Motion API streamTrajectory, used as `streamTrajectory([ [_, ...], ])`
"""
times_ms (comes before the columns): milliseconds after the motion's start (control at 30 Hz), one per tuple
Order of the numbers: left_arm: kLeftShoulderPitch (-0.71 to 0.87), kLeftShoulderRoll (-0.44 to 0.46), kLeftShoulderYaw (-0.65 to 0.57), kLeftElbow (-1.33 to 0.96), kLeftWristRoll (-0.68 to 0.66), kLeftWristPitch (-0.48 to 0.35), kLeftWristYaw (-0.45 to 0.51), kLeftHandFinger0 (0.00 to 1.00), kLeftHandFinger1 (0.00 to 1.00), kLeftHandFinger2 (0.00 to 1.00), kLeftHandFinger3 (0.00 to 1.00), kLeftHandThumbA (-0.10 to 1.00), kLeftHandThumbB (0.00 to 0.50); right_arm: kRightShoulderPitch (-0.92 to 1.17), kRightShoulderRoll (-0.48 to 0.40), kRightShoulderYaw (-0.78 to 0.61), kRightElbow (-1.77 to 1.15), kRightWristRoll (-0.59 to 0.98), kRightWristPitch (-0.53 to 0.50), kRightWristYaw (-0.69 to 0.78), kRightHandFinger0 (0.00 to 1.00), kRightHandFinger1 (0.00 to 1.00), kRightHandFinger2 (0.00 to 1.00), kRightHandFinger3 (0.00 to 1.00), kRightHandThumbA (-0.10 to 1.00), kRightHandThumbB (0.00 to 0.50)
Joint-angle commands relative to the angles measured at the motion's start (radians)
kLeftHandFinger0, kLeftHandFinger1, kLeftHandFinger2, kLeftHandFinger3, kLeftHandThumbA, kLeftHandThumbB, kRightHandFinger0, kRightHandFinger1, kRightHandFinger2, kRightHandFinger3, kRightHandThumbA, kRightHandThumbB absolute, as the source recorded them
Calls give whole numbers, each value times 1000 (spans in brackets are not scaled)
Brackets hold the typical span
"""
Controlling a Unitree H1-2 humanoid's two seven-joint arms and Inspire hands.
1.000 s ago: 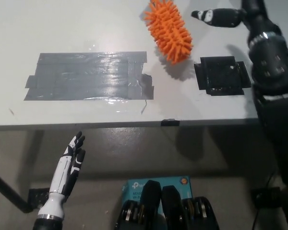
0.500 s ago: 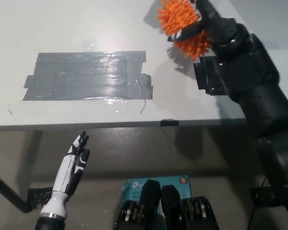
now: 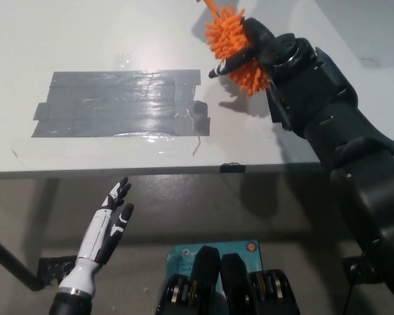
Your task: A person hands an oraange duster to the robot and the robot grabs it with its right hand and places it on the black marked spot infron tof it on the desk
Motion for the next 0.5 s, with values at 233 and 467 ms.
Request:
streamTrajectory([
  [233,-17,19,-3,-33,15,5,-28,1000,1000,1000,1000,1000,180,12,-34,74,55,-13,25,-89,845,1000,1000,1000,189,351],
  [467,-27,17,-1,-25,18,6,-27,1000,1000,1000,1000,1000,184,48,-57,160,53,-76,-36,-117,129,494,683,1000,-100,180],
])
